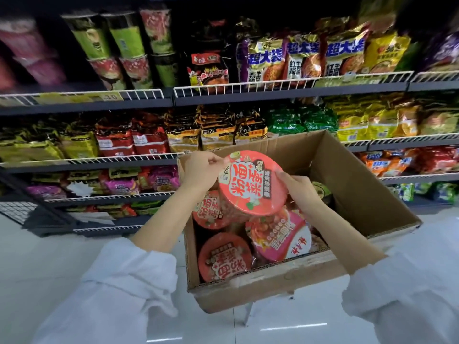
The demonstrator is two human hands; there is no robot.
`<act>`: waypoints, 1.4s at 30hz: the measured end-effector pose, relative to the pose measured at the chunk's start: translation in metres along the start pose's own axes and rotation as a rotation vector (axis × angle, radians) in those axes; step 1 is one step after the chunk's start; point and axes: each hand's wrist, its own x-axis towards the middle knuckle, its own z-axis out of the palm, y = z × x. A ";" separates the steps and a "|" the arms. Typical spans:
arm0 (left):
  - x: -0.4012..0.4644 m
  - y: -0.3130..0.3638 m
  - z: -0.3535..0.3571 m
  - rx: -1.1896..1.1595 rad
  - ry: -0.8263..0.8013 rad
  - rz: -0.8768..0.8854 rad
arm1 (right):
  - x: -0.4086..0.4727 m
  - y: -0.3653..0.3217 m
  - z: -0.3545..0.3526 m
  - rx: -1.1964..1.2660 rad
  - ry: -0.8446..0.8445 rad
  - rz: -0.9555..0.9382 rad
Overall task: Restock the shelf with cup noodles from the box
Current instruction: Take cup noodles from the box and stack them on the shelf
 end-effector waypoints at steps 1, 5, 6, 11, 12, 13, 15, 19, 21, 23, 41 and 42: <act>-0.001 0.002 0.008 -0.108 -0.021 -0.068 | 0.001 -0.001 -0.008 0.033 0.059 -0.032; -0.016 -0.002 0.046 -0.311 -0.086 -0.241 | 0.007 0.007 -0.041 0.106 0.198 0.034; -0.021 -0.005 0.056 -0.326 -0.126 -0.278 | 0.008 0.012 -0.046 0.095 0.206 0.067; -0.029 -0.021 0.085 -0.200 -0.390 -0.419 | 0.005 0.042 -0.056 0.107 0.053 0.270; -0.026 -0.023 0.085 -0.183 -0.427 -0.439 | 0.005 0.046 -0.057 0.153 -0.029 0.299; -0.024 -0.026 0.085 -0.169 -0.469 -0.469 | 0.006 0.048 -0.058 0.188 -0.100 0.325; -0.023 -0.032 0.086 -0.171 -0.593 -0.569 | 0.007 0.051 -0.061 0.229 -0.183 0.379; -0.029 -0.040 0.095 -0.432 -0.693 -0.732 | 0.008 0.042 -0.064 0.302 -0.309 0.473; -0.030 -0.039 0.098 -0.467 -0.647 -0.730 | 0.007 0.038 -0.064 0.277 -0.346 0.489; -0.028 -0.042 0.098 -0.448 -0.614 -0.740 | 0.004 0.035 -0.062 0.237 -0.345 0.494; 0.038 -0.012 -0.122 -0.633 -0.354 -0.465 | -0.033 -0.143 0.089 0.256 -0.238 -0.086; 0.044 -0.018 -0.143 -0.632 -0.342 -0.468 | -0.037 -0.156 0.108 0.243 -0.230 -0.090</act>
